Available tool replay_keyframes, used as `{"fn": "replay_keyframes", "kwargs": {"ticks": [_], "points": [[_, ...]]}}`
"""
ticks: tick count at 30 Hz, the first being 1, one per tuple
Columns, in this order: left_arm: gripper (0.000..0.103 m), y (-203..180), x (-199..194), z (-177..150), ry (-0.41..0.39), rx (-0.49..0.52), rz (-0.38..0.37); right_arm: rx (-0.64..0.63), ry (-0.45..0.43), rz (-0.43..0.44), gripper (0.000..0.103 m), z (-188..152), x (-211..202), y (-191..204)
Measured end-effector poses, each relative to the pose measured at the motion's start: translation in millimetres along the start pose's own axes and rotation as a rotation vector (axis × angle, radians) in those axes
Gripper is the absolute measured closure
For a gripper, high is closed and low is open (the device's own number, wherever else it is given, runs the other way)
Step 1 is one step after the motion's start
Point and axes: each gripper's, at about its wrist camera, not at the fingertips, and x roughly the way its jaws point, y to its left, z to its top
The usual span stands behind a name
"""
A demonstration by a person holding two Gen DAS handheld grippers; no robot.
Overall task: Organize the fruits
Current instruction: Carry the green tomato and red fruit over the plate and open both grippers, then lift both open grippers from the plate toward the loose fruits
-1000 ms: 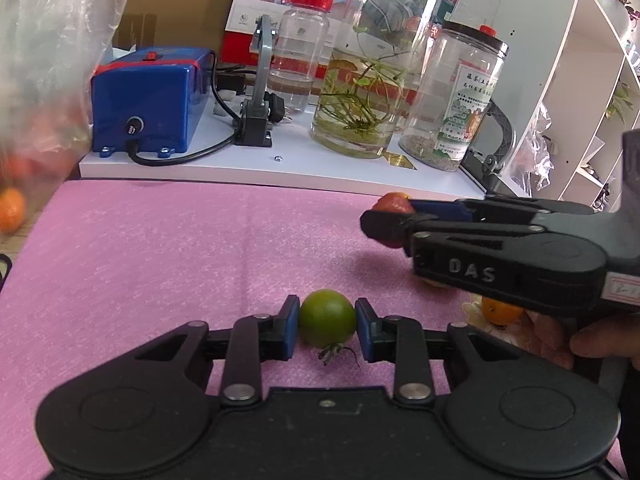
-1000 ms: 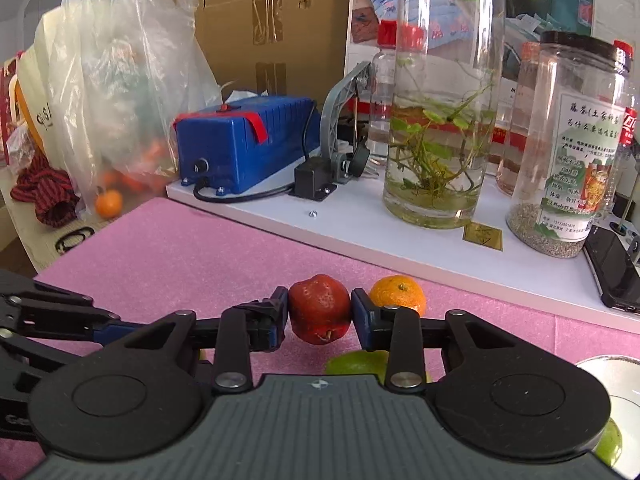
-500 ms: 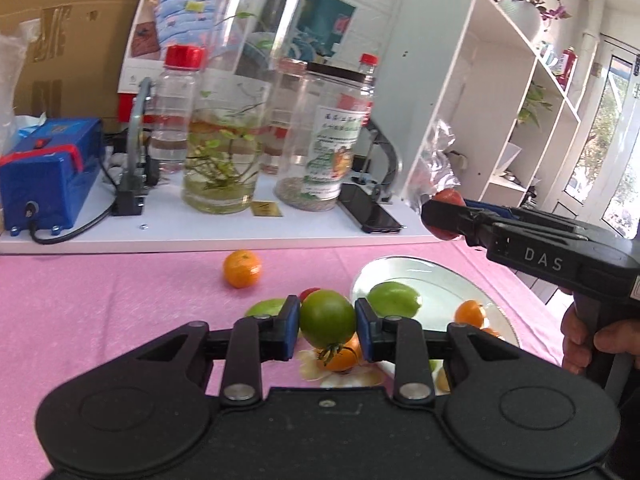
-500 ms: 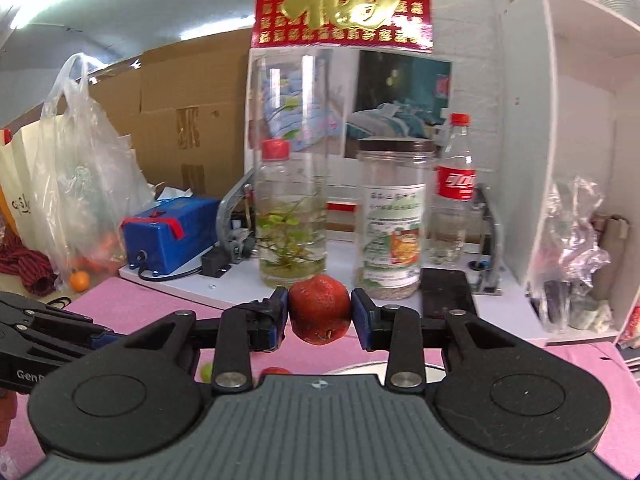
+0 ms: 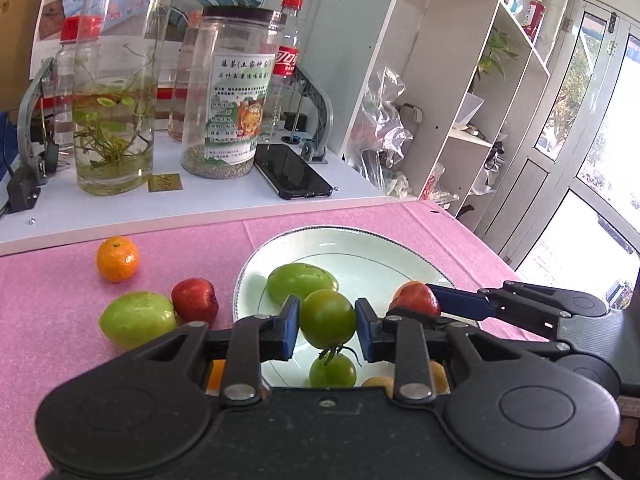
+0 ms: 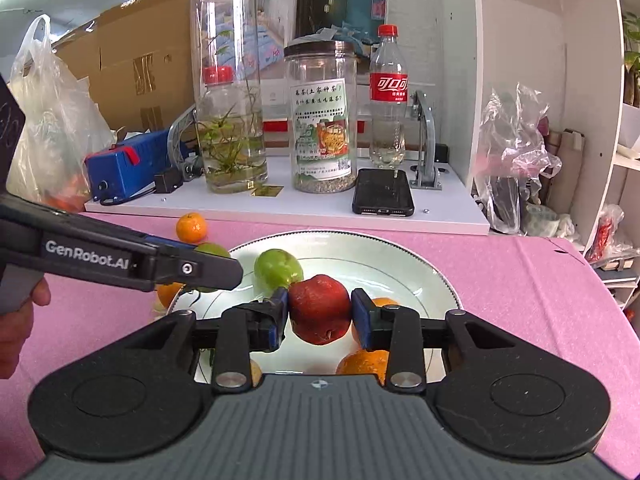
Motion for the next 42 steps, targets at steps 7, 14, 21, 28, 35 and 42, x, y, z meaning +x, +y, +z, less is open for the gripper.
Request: {"fn": "replay_keyframes", "kwargs": {"ticks": [7,14,21,28,35,42], "points": [[0.000,4.9,17.1,-1.4,0.042,-0.001,0.016,-0.017,0.036,0.039,0.043,-3.1,9.7,5.3],[0.000,6.8,24.2,-2.5,0.059,0.007,0.021,-0.024,0.060,0.054,0.043,-2.7,19.5,8.7],[0.000,8.8,28.1,-3.2,0.068,0.008,0.026,-0.026,0.073,0.053,0.043,-3.2,24.0,8.6],[0.000,7.4,20.1,-2.5,0.050,0.012,0.029,-0.034,0.072,0.053,0.042,-3.3,24.4,8.3],[0.000,7.7,-7.9,-3.3,-0.014,-0.005,0.071,-0.063,0.025,0.036,0.013,-2.7,13.0,10.0],[0.000,11.3,-28.9,-13.7,-0.028,-0.026,0.168,-0.090,-0.009,0.021,0.000,-6.2,5.2,18.7]]}}
